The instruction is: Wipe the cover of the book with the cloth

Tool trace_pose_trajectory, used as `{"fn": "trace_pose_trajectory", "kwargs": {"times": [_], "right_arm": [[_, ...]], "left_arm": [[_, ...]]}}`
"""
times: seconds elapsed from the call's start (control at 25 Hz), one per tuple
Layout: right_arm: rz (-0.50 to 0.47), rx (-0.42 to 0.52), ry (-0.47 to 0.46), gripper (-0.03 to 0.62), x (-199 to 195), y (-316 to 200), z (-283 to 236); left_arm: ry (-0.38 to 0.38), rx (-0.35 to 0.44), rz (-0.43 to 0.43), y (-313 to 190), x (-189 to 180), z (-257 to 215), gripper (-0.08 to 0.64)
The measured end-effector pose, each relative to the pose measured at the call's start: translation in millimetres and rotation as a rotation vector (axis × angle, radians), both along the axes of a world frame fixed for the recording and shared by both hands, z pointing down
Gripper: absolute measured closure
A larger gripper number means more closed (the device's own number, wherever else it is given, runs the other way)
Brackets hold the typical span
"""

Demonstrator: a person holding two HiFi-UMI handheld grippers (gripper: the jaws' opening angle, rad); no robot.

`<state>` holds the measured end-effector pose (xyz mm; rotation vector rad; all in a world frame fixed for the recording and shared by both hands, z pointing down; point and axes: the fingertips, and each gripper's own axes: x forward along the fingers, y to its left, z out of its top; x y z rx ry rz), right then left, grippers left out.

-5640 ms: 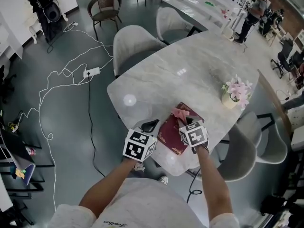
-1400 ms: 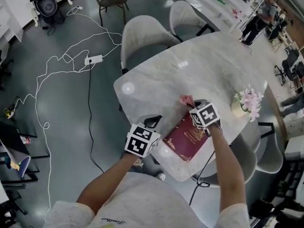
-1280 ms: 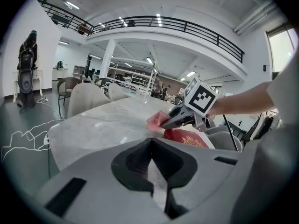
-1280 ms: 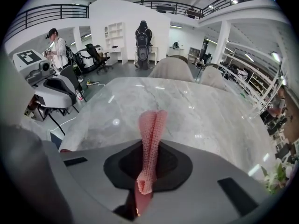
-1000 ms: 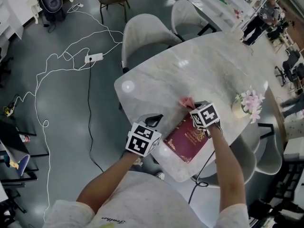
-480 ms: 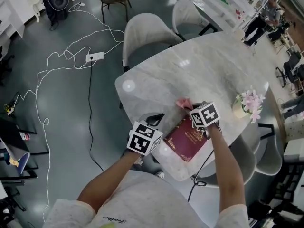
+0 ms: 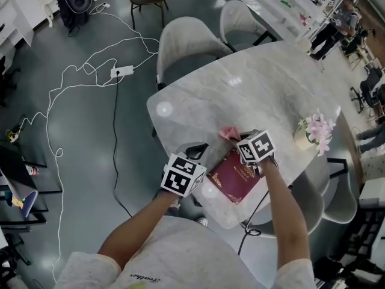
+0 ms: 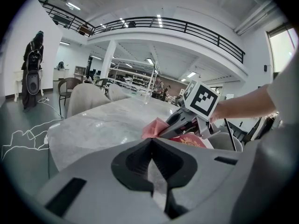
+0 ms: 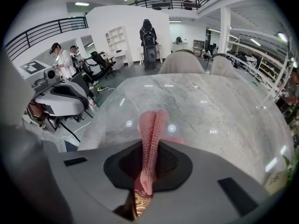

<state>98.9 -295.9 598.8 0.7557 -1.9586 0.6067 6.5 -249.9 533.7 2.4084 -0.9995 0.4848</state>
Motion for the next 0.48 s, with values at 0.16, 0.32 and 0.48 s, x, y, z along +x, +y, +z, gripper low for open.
{"fn": "trace_pose_trajectory", "kwargs": {"times": [0.16,0.32,0.48], "right_arm": [[-0.012,0.001,-0.003,0.574,-3.6,4.3,0.2],[-0.026,0.003,-0.011,0.574,-8.4,8.9,0.1],[-0.037,0.004,-0.016,0.574,-13.3,13.9,-0.9]], "left_arm": [[-0.002,0.003,-0.007,2.7,-0.4,-1.2,0.552],[-0.004,0.006,-0.012,5.0,-0.7,-2.2,0.552],[-0.007,0.007,-0.018,8.5,-2.2,-3.4,0.552]]}}
